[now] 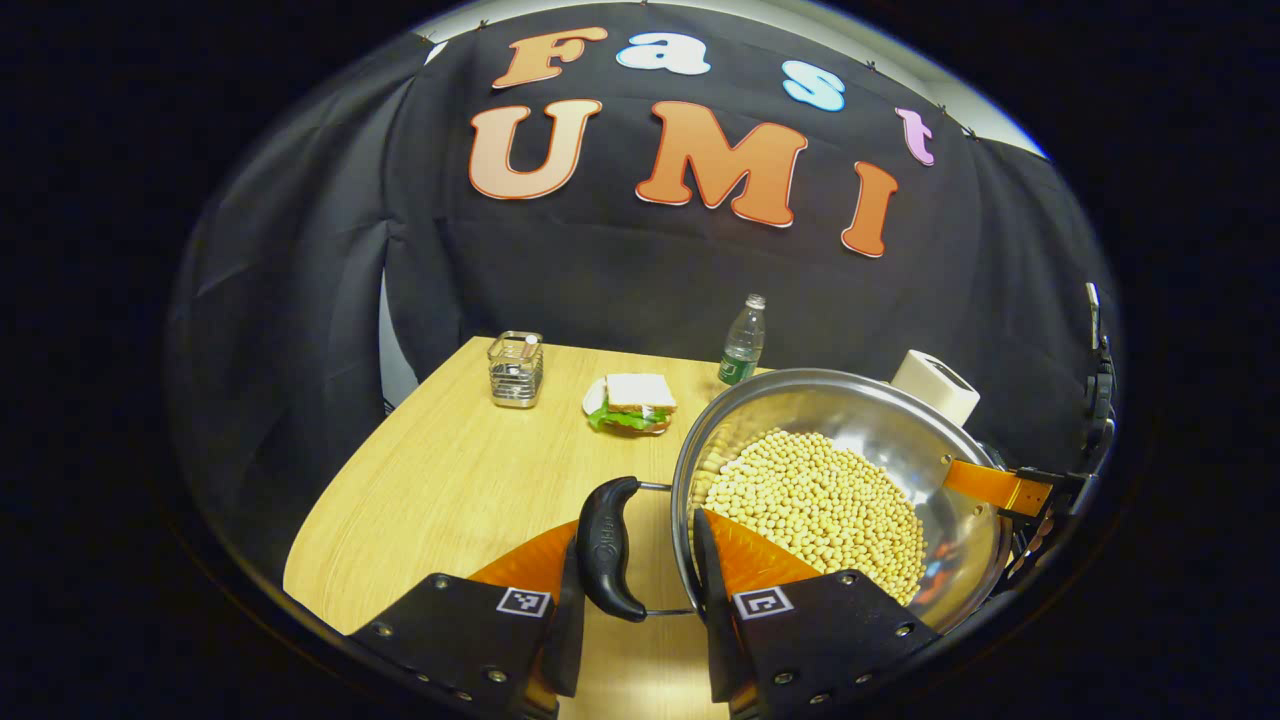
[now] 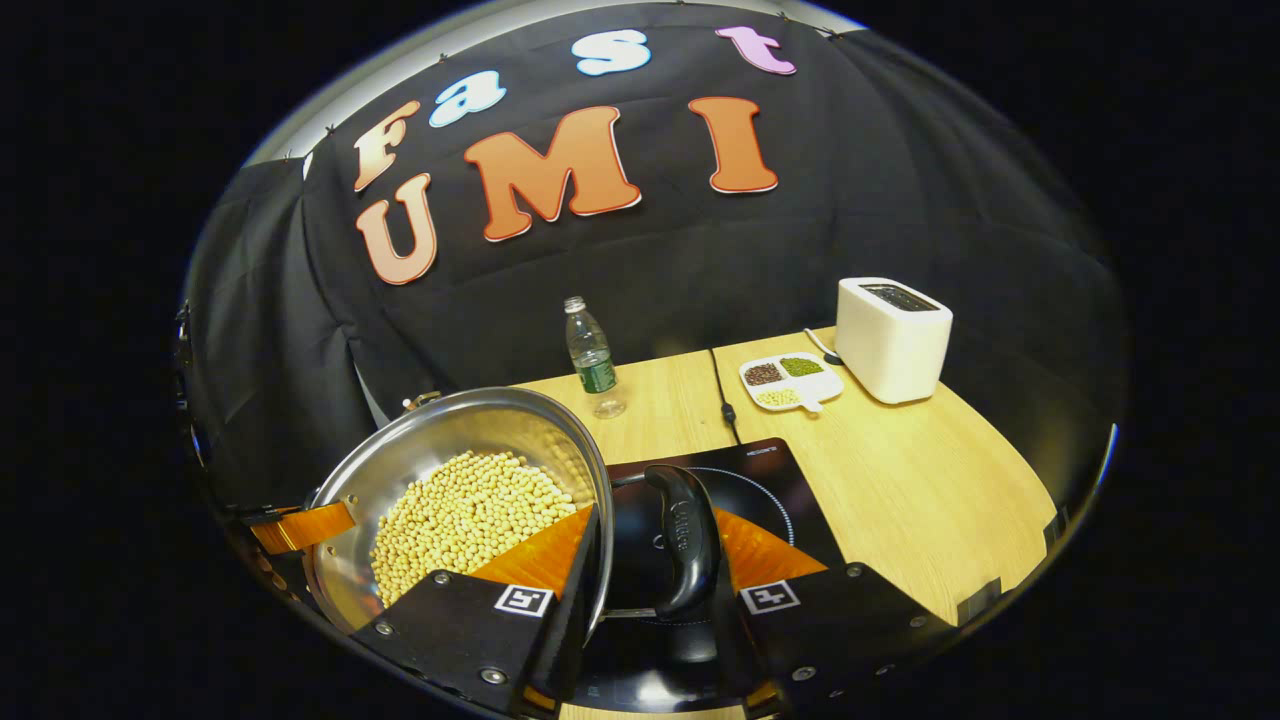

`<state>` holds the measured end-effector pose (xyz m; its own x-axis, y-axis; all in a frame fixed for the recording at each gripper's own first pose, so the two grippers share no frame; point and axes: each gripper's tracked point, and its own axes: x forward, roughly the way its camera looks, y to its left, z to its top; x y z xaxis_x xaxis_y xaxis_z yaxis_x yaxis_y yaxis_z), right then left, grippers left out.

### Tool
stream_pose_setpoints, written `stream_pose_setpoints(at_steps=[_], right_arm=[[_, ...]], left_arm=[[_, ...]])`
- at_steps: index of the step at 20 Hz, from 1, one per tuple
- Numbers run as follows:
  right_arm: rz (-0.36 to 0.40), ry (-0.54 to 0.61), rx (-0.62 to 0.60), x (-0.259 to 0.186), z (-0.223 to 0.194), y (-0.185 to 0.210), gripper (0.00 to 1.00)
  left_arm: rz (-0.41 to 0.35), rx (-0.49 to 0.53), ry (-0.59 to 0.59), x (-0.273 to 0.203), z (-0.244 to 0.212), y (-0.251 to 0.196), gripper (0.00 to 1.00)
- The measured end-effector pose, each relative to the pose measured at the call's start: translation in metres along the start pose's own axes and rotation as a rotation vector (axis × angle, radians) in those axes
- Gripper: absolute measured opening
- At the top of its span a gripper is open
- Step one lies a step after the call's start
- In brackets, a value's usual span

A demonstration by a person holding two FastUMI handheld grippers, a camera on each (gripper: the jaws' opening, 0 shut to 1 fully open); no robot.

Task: First push the handle of the pot to place it horizontally, then grasp the pot with both hands and set it on the induction cooktop.

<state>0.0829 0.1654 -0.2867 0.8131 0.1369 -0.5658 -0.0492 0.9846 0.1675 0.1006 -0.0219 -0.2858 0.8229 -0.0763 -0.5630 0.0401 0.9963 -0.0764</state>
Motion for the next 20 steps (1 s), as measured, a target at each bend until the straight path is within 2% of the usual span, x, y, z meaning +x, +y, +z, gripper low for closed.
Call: stream_pose_setpoints(at_steps=[9, 18, 19, 20], right_arm=[[-0.05, 0.003, 0.037, 0.002, -0.001, -0.059, 0.54], [-0.075, 0.031, 0.065, 0.013, -0.013, -0.097, 0.54], [-0.075, 0.037, 0.069, 0.015, -0.016, -0.1, 0.5], [-0.077, 0.044, 0.073, 0.017, -0.018, -0.102, 0.54]], left_arm=[[-0.048, 0.006, 0.033, 0.017, -0.014, -0.055, 0.51], [-0.07, 0.009, 0.083, 0.037, -0.033, -0.09, 0.51], [-0.068, 0.013, 0.087, 0.04, -0.034, -0.091, 0.51], [-0.068, 0.016, 0.092, 0.044, -0.037, -0.094, 0.51]])
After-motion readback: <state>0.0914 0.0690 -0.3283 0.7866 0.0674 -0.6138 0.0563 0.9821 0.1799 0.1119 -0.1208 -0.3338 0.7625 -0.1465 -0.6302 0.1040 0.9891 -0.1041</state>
